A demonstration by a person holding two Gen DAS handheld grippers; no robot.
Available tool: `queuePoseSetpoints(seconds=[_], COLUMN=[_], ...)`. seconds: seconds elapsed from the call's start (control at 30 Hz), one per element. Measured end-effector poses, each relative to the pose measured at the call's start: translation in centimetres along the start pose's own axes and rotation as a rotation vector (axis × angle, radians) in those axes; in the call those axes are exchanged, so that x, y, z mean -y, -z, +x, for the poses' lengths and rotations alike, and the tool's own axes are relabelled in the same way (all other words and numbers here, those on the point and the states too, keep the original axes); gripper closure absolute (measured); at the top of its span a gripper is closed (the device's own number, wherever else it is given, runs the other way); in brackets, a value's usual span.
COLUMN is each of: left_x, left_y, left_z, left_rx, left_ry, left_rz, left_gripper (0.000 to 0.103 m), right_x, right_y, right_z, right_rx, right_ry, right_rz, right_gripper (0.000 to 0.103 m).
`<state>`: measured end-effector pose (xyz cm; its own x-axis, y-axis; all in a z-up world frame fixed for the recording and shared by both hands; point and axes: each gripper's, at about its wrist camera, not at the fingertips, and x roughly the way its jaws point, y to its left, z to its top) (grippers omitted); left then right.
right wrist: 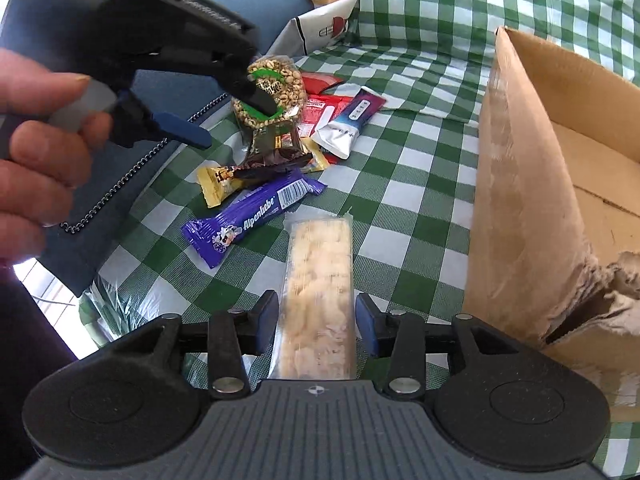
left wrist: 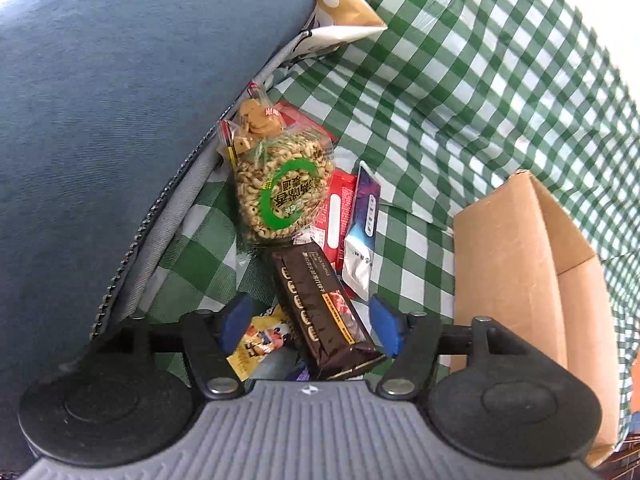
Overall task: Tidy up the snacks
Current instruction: 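Grasp the dark chocolate bar with the left gripper while the right grasps the white cracker bar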
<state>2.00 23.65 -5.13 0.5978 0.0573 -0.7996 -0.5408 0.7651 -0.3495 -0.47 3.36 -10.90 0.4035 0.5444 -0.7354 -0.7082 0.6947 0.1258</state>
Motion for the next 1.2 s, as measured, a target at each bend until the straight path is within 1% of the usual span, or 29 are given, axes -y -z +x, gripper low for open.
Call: queuePoseSetpoints(seconds=[0.03,0.2,0.37,0.5,0.57,0.63,0.67,0.7,0.77,0.83,1.03,1.2], left_x=[0.3,1.7,2.7,3.5,3.6,3.4,3.1,2.9,2.4,1.9,1.0,0.8], left_y=[0.0,-0.1,0.2,0.5,0.6,0.8,0.8,0.8,0.8,0.9,1.2,1.5], left_z=[0.4,2.2,3.6,4.3,4.4,4.4,4.4,4.3,4.0,3.5,1.7,1.7], left_rx=[-0.005,-0.043,-0.067,-0.070,-0.070,-0.072,-0.074,-0.078,-0.082,-0.081,-0.083,-0.110], left_ry=[-0.013,-0.070,-0.111,-0.150,-0.174,-0.187,-0.186,-0.184,-0.183,-0.170,-0.088,-0.085], left_rz=[-0.001,0.019,0.035,0.083,0.104,0.110,0.108,0.105,0.100,0.090,0.068,0.085], left_gripper=[0.023,0.021,0.021,0.021,0.023,0.030,0.038,0.049,0.058,0.059,0.060,0.060], right_x=[0.0,0.2,0.6,0.7,0.6,0.6,0.6,0.5,0.5,0.5,0.4,0.2], right_y=[0.0,-0.2,-0.1,-0.1,-0.1,-0.1,0.0,0.0,0.0,0.1,0.2,0.2], right_z=[0.1,0.9,1.4,1.7,1.7,1.8,1.8,1.8,1.7,1.5,1.0,1.0], right_rx=[-0.004,-0.017,-0.029,-0.030,-0.034,-0.036,-0.033,-0.031,-0.026,-0.018,0.000,-0.008], right_ry=[-0.002,-0.010,-0.010,-0.002,-0.002,-0.004,-0.004,-0.003,-0.002,0.000,0.003,0.008], right_rz=[0.003,0.016,0.032,0.033,0.032,0.030,0.027,0.023,0.022,0.021,0.020,0.023], right_gripper=[0.057,0.053,0.053,0.053,0.054,0.063,0.063,0.064,0.064,0.065,0.065,0.065])
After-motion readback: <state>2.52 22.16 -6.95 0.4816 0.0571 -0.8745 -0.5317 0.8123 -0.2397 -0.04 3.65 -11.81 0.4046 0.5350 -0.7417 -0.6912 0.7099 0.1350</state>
